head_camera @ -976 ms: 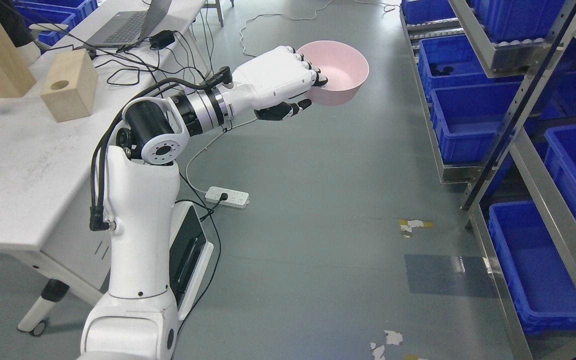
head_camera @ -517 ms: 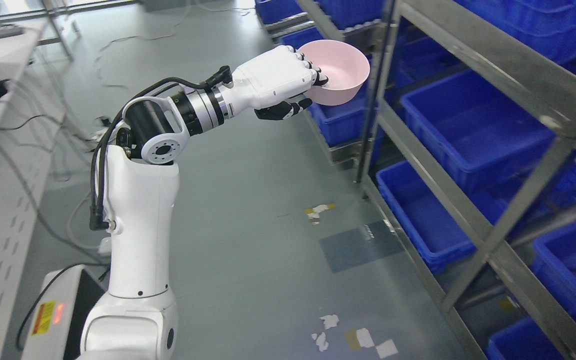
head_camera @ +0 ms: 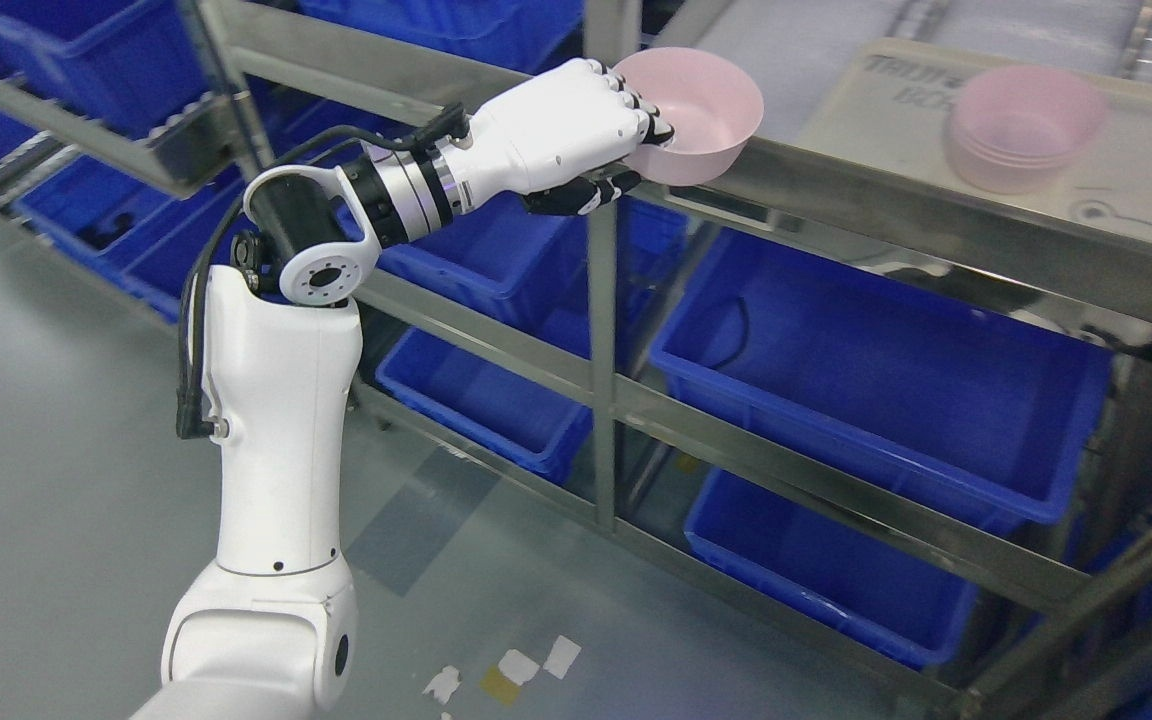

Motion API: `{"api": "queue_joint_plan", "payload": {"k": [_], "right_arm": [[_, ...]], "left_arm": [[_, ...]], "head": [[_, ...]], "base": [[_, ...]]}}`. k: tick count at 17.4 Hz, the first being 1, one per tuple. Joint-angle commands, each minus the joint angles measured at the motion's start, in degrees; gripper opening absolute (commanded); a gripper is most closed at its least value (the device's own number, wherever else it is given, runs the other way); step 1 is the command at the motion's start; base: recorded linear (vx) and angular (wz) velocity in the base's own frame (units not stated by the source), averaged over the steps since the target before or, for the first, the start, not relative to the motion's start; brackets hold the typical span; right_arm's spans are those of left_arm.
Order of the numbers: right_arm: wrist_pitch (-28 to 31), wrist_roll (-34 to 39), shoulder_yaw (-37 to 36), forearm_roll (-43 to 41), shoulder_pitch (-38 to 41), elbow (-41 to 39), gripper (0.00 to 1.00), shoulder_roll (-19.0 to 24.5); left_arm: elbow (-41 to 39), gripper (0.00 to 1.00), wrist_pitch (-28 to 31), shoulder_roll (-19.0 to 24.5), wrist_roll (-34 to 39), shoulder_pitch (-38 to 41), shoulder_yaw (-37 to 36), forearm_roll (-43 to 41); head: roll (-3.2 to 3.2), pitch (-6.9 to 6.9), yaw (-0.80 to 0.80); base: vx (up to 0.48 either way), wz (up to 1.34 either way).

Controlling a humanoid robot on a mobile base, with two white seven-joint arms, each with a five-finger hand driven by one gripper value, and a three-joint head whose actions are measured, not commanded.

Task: Stack pink IKEA bowl on shelf middle layer
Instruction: 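Lower the pink bowl onto the pink bowl stack on the tray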

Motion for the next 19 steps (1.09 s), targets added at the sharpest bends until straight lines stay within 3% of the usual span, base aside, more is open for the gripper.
{"api": "queue_joint_plan", "payload": {"k": [1, 5, 19], "right_arm": [[0.0, 0.0, 0.0, 0.0, 1.3, -1.0, 1.00, -1.0], [0.0, 0.0, 0.0, 0.0, 1.3, -1.0, 1.00, -1.0], [0.0, 0.0, 0.0, 0.0, 1.3, -1.0, 1.00, -1.0]], "left_arm": [[3.4, 0.02, 0.0, 1.0, -0.2, -8.0, 1.8, 0.0], [10.9, 0.02, 0.0, 1.0, -0.5, -9.8, 3.9, -5.7], [16.0, 0.03, 0.0, 1.5, -2.8, -8.0, 3.5, -9.7]], "head": [[0.00, 0.00, 0.00], [0.00, 0.00, 0.00], [0.00, 0.00, 0.00]], "base": [[0.011, -1.09], [0.028, -0.88], [0.068, -0.32]]}}
